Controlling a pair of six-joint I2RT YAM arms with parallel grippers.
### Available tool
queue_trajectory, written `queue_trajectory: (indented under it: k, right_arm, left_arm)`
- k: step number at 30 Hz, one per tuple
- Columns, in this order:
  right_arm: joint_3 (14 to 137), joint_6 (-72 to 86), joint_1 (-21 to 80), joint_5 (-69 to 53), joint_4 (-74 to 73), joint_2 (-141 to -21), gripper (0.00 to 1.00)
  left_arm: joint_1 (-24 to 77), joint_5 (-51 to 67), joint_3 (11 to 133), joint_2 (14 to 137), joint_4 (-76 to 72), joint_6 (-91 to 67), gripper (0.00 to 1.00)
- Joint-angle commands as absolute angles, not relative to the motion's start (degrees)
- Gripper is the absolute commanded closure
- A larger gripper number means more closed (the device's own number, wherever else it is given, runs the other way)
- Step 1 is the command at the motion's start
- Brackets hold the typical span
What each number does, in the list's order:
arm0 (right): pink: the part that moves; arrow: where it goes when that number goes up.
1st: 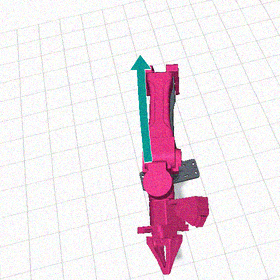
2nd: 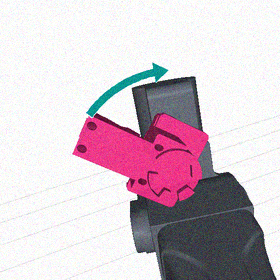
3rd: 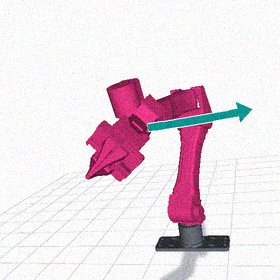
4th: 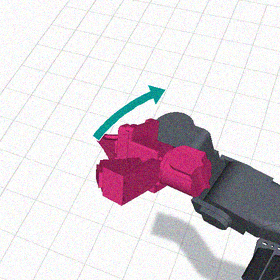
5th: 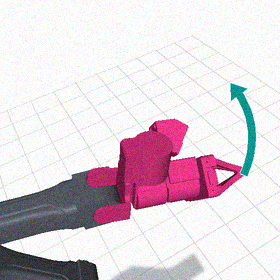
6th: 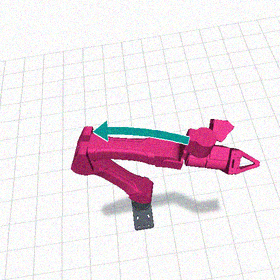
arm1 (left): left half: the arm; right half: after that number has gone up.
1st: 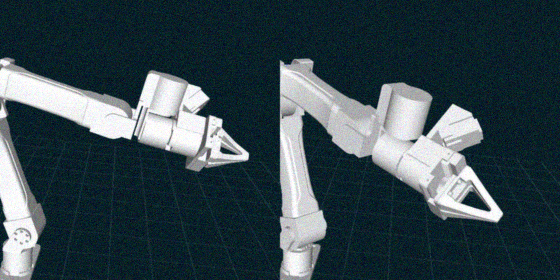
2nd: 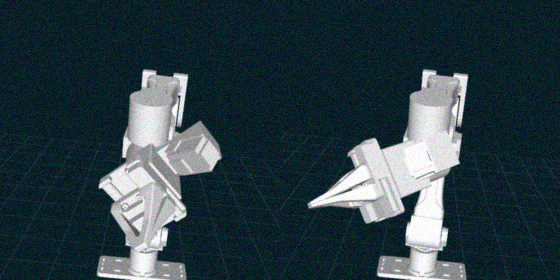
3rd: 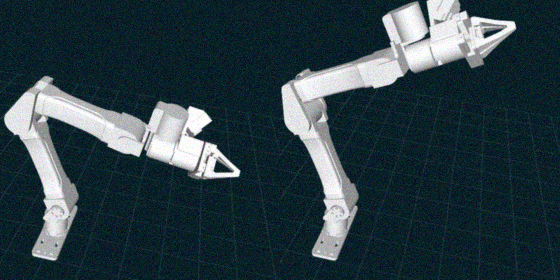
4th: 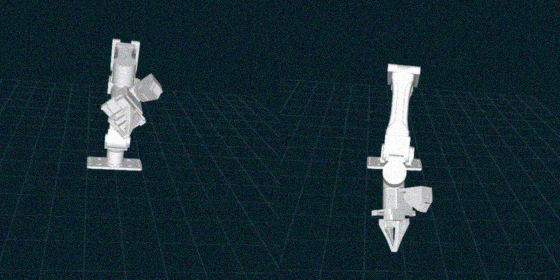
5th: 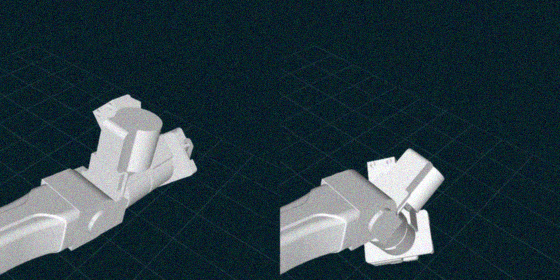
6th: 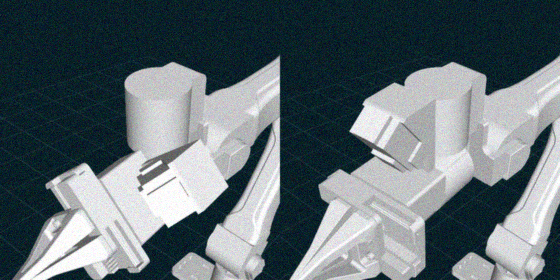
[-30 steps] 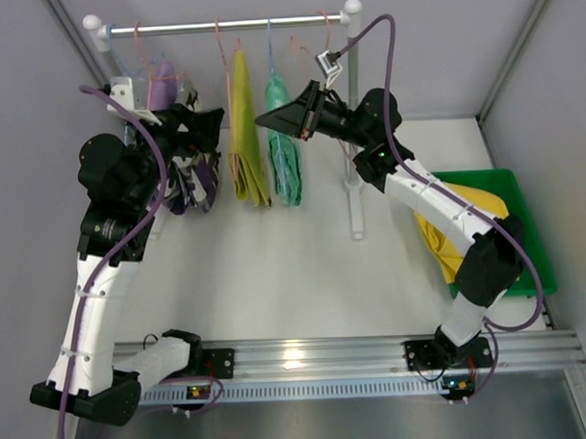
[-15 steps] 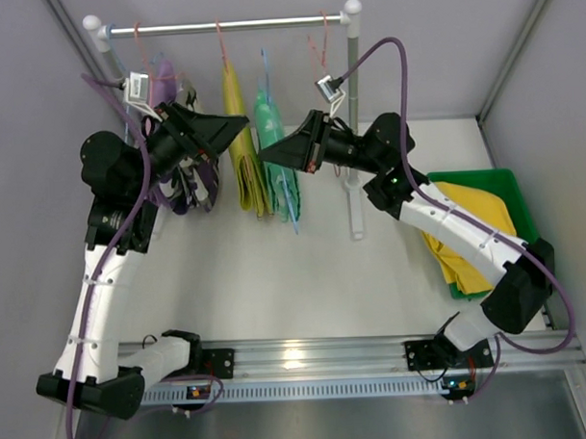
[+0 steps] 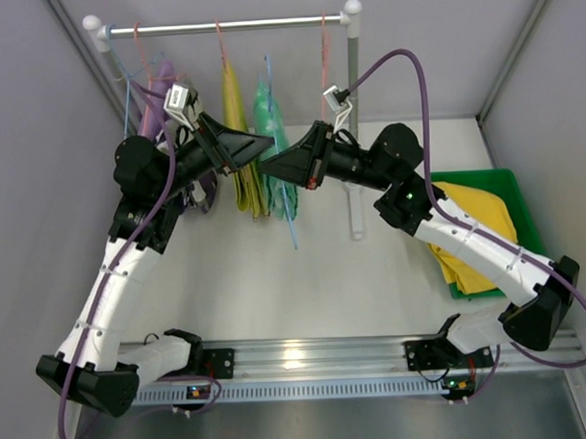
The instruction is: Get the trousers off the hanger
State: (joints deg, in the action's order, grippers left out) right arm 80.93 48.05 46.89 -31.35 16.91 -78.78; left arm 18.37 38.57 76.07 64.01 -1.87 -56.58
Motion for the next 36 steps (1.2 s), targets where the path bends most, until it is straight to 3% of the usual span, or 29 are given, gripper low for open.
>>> queue_trajectory:
  k: [1,11,16,25,36]
  right_arm:
    - [81.7,41.4,48.7,-28.1,23.3,-75.1,1.0]
    - [79.8,41.0,49.5,-26.2,21.5,-73.0,1.0]
    - [79.6,40.3,49.3,-22.2,20.0,-70.3,1.0]
    - [76.9,40.1,49.1,-19.6,18.3,-66.3,1.0]
    - [75.8,39.6,49.6,-22.0,19.6,-68.9,1.0]
  left_arm:
    - [19.4,40.3,75.1,63.5,-9.3,-59.9,0.28]
    - [22.1,39.6,73.7,63.8,-10.4,-60.5,0.27]
    - [20.6,38.5,72.0,62.7,-10.0,-58.4,0.15]
    - [17.2,41.9,72.1,62.3,-13.9,-60.4,0.07]
    - [18.7,43.2,70.5,61.9,-15.7,-60.9,0.06]
